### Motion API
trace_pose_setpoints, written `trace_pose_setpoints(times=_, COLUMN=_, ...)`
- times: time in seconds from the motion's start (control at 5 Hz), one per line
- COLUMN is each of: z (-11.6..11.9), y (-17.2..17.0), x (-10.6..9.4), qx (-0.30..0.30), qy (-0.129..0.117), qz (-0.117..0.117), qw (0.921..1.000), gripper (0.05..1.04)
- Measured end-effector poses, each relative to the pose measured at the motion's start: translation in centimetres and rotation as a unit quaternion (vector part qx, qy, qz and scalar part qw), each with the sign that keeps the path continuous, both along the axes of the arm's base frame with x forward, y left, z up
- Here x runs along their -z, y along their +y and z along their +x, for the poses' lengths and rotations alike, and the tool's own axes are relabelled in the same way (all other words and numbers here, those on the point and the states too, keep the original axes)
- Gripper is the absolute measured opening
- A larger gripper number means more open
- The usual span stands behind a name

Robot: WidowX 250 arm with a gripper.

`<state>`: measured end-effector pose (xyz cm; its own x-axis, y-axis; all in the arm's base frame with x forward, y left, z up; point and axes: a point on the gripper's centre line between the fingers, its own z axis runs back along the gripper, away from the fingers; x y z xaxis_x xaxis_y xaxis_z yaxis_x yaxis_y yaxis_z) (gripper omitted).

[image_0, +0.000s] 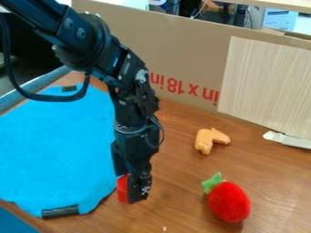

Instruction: Place the red figure on top right edge of the cloth

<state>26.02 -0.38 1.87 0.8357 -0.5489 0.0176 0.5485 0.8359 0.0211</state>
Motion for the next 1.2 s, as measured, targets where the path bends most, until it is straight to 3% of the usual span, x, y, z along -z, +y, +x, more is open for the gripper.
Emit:
trace_pose_setpoints(times=0.2, z=0.0, y=0.4, x=0.9, qx=-0.012, qy=0.016, qz=0.0, qw=0.9998, gripper=0.648)
trace_pose_setpoints(times=0.6, z=0.2, y=0.8, x=0.8, qx=-0.024, qy=0.012, qz=0.012, qw=0.9996, gripper=0.595)
trace_pose_setpoints(times=0.8, z=0.6, y=1.1, x=-0.3, qx=-0.033, qy=0.021, qz=-0.013, qw=0.9992, gripper=0.595)
trace_pose_setpoints(times=1.0, z=2.9, y=2.9, x=-3.9, qx=-0.079, qy=-0.004, qz=-0.069, qw=0.9945, gripper=0.595)
trace_pose_setpoints(times=1.2, z=4.8, y=4.4, x=-6.4, qx=-0.12, qy=-0.026, qz=-0.097, qw=0.9877, gripper=0.595)
